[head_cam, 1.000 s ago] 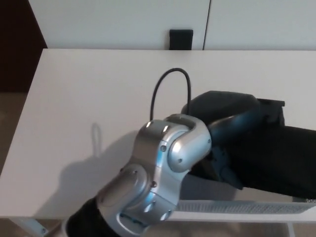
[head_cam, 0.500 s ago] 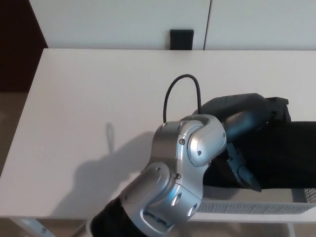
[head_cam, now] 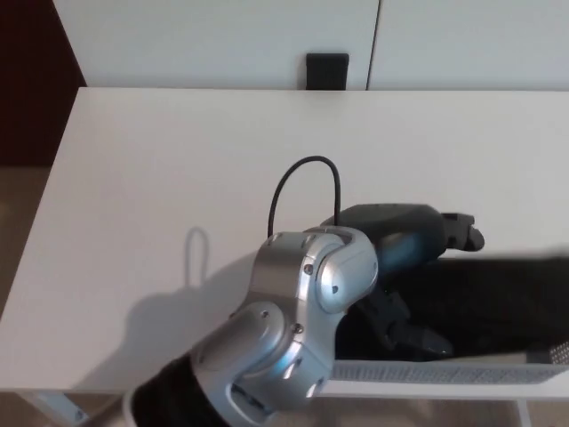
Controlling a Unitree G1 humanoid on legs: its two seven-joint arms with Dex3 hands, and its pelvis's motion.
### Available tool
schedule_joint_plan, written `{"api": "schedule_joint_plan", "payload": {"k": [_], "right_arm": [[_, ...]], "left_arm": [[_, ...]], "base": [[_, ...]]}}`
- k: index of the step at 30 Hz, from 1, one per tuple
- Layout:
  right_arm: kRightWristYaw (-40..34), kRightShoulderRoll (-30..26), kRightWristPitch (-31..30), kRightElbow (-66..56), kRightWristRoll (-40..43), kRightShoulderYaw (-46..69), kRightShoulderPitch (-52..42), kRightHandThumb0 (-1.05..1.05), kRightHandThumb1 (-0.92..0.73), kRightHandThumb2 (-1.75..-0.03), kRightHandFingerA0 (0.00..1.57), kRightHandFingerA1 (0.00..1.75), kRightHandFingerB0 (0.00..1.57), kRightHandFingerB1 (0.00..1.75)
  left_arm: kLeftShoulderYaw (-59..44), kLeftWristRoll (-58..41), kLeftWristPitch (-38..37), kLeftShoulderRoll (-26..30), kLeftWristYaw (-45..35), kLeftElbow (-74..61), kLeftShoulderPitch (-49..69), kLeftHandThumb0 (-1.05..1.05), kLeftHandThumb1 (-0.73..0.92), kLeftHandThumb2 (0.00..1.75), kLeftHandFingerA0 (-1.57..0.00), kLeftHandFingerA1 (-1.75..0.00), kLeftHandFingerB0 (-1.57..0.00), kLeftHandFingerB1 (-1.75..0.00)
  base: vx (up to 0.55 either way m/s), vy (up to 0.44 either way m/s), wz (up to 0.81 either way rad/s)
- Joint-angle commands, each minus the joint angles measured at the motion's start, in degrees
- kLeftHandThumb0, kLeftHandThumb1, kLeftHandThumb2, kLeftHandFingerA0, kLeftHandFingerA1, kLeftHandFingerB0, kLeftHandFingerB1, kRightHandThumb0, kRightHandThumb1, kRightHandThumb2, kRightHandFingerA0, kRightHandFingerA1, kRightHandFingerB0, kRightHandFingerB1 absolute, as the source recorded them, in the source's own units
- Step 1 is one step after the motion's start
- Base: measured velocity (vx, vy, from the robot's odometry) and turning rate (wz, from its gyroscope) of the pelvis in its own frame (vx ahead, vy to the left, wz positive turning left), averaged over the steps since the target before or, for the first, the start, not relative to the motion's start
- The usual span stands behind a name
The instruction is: The robot walk towards a table in front and pick up a black pencil case on the left hand side and put the pencil case into a small container on the right hand side
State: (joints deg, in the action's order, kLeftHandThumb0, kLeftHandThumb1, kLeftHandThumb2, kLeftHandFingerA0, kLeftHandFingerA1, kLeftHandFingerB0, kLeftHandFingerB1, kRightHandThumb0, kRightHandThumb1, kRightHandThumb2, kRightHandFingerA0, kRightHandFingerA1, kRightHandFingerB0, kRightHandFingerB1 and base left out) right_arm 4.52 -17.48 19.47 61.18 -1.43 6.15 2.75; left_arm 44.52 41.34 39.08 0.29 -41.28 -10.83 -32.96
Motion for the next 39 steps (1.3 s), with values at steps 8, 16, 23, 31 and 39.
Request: {"api": "schedule_joint_plan", "payload": {"k": [8, 16, 23, 31, 39], "right_arm": [[-1.4, -1.3, 0.6, 1.3, -1.4, -0.6, 1.7, -0.65, -0.3, -0.74, 0.81, 0.68, 0.51, 0.59], [-1.6, -1.0, 0.9, 0.8, -1.7, -0.7, 1.2, -0.64, -0.4, -0.53, 0.83, 0.63, 0.53, 0.55], [-1.4, -0.9, 1.0, 1.5, -2.2, -1.3, 0.0, -0.67, -0.38, -0.52, 0.87, 0.64, 0.55, 0.57], [-1.5, -1.1, 1.5, 2.3, -2.8, -1.8, -1.7, -0.68, -0.29, -0.74, 0.82, 0.69, 0.49, 0.59], [-0.3, -1.5, 0.5, 4.3, -2.8, -2.0, -1.7, -0.61, -0.39, -0.52, 0.82, 0.64, 0.52, 0.54]], "left_arm": [[-2.3, -2.8, 0.9, 7.4, -6.8, -0.8, -2.0, -0.97, 0.6, 0.99, 0.0, 0.0, 0.0, -0.03], [-8.0, -5.9, 2.9, 11.2, -12.3, -12.2, -5.5, -0.95, 0.57, 0.97, 0.0, 0.0, 0.0, -0.01], [-36.9, -20.2, 8.1, 13.2, -17.7, -42.1, -8.5, -0.96, 0.51, 0.76, 0.0, -0.16, 0.0, -0.15], [-83.9, -52.4, 12.0, 21.7, -25.0, -49.2, -11.6, -0.88, 0.49, 0.66, 0.0, -0.28, -0.04, -0.28], [-127.6, -99.7, -2.6, 20.0, -50.0, -30.1, 51.5, -0.91, 0.69, 0.62, -0.23, -0.35, -0.28, -0.29]], "base": [[0.0, 0.0, 0.0], [0.0, 0.0, 0.0], [0.0, 0.0, 0.0], [0.0, 0.0, 0.0], [0.0, 0.0, 0.0]]}}
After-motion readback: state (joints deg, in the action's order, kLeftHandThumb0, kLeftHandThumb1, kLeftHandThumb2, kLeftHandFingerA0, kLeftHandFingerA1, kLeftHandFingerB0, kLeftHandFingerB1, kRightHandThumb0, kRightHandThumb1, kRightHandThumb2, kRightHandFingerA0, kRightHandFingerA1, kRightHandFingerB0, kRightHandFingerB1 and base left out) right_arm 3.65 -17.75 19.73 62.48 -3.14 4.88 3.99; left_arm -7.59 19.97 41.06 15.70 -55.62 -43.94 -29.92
